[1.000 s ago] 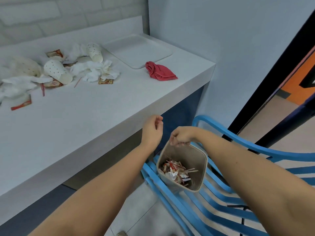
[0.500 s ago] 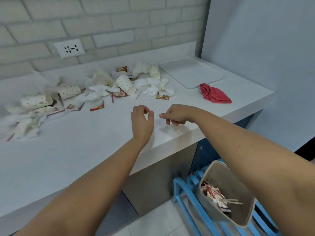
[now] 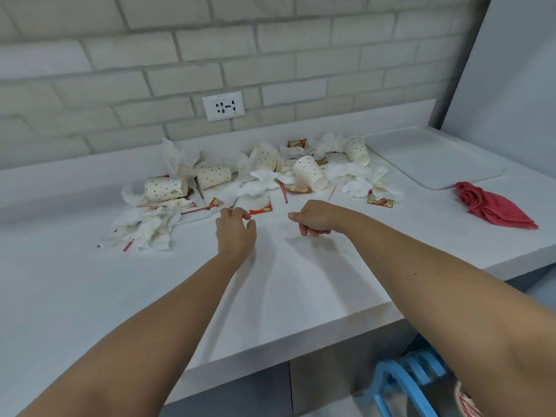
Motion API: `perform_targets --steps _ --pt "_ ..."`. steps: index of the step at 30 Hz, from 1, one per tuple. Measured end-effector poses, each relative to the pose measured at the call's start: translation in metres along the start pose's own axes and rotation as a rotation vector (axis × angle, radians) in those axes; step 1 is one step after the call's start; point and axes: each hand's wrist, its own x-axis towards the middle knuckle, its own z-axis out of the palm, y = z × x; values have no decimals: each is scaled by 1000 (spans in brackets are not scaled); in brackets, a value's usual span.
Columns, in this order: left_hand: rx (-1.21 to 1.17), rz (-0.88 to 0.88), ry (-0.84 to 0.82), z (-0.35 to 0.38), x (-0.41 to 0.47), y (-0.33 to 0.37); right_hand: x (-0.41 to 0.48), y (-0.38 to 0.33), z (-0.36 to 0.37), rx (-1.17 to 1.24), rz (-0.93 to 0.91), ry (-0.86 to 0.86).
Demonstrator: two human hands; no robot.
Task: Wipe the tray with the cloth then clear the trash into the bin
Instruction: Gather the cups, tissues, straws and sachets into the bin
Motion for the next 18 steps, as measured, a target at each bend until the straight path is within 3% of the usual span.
perform_targets --steps 10,18 --pt "29 26 -40 -5 55 -18 48 -14 0 -68 -15 97" --pt "219 137 -88 19 101 7 101 -2 -24 -100 -69 163"
